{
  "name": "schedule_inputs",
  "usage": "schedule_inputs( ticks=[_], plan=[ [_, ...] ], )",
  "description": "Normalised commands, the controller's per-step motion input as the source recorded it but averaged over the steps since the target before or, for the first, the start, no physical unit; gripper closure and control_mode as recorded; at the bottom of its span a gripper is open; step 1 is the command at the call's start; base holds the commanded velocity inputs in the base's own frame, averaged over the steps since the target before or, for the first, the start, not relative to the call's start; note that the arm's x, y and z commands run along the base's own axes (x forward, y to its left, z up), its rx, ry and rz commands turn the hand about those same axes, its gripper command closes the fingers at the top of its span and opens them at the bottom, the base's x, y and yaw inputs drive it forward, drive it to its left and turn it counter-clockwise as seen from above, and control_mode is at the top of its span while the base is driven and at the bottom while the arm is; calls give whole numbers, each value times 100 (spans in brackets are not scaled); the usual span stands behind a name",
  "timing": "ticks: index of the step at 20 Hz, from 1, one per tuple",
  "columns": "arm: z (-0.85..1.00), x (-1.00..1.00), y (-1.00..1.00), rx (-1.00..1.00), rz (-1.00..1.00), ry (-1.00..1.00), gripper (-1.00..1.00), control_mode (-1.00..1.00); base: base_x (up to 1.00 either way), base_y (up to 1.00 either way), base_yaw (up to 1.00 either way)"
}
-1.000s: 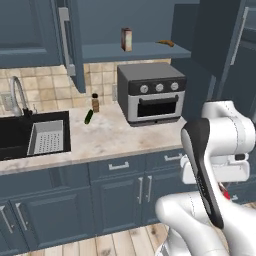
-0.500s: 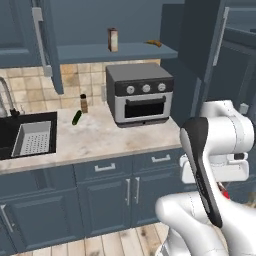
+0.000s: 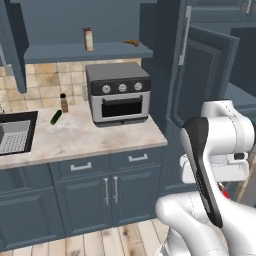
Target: Pick the bar and boxed food from the counter and place them in the cabinets closest to them.
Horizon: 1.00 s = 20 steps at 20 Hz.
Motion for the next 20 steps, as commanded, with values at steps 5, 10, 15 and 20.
schedule_inputs(
  ticks=[5,10,15,20],
  plan=[
    [0,0,0,0,0,0,100,100,-28,-58,0],
    [0,0,0,0,0,0,100,100,-14,-59,0],
    [0,0,0,0,0,0,100,100,-4,-60,0],
    [0,0,0,0,0,0,100,100,-1,-60,0]
  ],
)
